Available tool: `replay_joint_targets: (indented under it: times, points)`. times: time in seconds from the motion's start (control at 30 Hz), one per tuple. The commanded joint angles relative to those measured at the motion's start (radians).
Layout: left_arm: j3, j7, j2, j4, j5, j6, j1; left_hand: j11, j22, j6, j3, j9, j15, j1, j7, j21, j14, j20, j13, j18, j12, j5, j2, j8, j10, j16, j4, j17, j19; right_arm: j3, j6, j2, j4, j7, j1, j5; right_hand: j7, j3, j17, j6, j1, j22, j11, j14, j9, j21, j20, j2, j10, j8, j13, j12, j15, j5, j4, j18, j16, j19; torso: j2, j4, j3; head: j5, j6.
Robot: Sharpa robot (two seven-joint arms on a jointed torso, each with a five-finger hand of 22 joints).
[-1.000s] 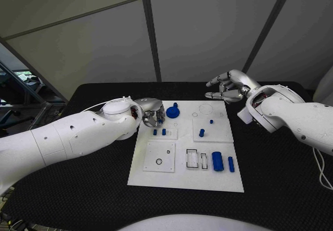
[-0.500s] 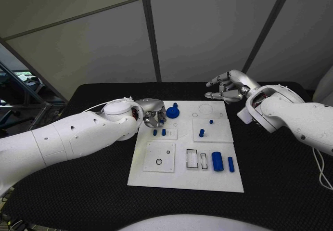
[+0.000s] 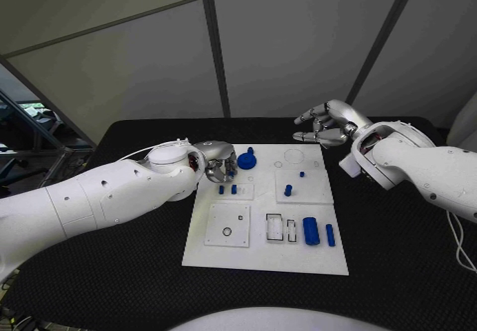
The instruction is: Assemble the parts on the task board
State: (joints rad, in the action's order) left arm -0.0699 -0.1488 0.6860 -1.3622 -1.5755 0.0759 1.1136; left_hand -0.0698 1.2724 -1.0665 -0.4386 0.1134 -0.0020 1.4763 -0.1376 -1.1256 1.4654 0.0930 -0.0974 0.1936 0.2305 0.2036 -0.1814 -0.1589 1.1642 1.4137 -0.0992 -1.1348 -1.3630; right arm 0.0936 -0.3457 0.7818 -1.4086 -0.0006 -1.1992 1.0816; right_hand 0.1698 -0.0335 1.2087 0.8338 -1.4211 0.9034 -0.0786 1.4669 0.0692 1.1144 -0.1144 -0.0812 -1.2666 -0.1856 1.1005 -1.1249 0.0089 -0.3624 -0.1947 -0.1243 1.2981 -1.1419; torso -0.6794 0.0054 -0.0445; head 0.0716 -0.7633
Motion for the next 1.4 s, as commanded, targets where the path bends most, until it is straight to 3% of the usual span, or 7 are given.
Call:
replay_joint_targets:
  times: [0.03, 0.87, 1.17, 1.4]
  points:
    - [0.0, -0.002, -0.002, 0.005, 0.001, -0.014, 0.001, -0.002, -0.001, -0.005, -0.006, -0.001, -0.003, -0.012, 0.001, 0.003, 0.01, 0.003, -0.001, -0.091, -0.006, -0.005, 0.0, 0.005, 0.005, -0.001, 0.002, 0.002, 0.003, 0.0, 0.003, 0.0, 0.0, 0.009, -0.002, 0.002, -0.001, -0.001, 0.001, -0.007, -0.002, 0.0, 0.001, 0.008, -0.001, -0.003, 0.002, 0.003, 0.001, -0.007, 0.0, 0.0, -0.007, -0.004, -0.006, -0.017, -0.004, 0.004, 0.0, 0.0006, -0.0001, 0.0, -0.001]
    - [0.0, 0.002, -0.003, 0.006, 0.001, -0.012, 0.001, -0.004, 0.0, 0.023, -0.002, -0.01, -0.001, -0.032, 0.002, 0.007, 0.009, 0.005, -0.001, -0.091, -0.022, -0.006, -0.011, 0.028, -0.014, 0.0, 0.003, 0.004, 0.003, 0.0, 0.004, 0.0, 0.0, 0.009, -0.002, 0.002, -0.001, -0.001, 0.001, -0.007, -0.002, 0.0, 0.001, 0.008, -0.001, -0.003, 0.002, 0.003, 0.001, -0.007, 0.0, 0.0, -0.007, -0.004, -0.006, -0.017, -0.004, 0.004, 0.0, 0.0011, 0.0005, 0.0, -0.004]
    - [0.0, 0.0, 0.001, 0.001, 0.001, -0.008, 0.001, -0.005, 0.004, 0.082, 0.006, -0.028, 0.0, -0.057, 0.013, 0.006, 0.012, 0.006, -0.004, -0.091, -0.029, -0.006, -0.025, 0.068, -0.029, 0.005, -0.003, -0.002, -0.001, 0.0, 0.004, 0.0, 0.002, 0.01, -0.002, 0.002, -0.001, -0.001, 0.001, -0.007, -0.002, 0.0, 0.001, 0.008, -0.001, -0.003, 0.002, 0.003, 0.001, -0.007, 0.0, 0.0, -0.007, -0.004, -0.006, -0.017, -0.004, 0.004, 0.0, 0.0015, 0.0005, 0.001, -0.005]
    - [0.0, -0.005, 0.004, -0.002, 0.001, -0.007, 0.001, -0.009, 0.001, 0.098, 0.015, -0.033, 0.002, -0.069, 0.015, 0.013, 0.011, 0.007, -0.004, -0.091, -0.034, -0.007, -0.034, 0.079, -0.042, 0.004, -0.007, 0.002, 0.0, 0.0, 0.003, 0.0, 0.002, 0.01, -0.002, 0.002, -0.001, -0.001, 0.001, -0.007, -0.002, 0.0, 0.001, 0.008, -0.001, -0.003, 0.002, 0.003, 0.001, -0.007, 0.0, 0.0, -0.007, -0.004, -0.006, -0.017, -0.004, 0.004, 0.0, 0.001, 0.0006, 0.001, -0.004]
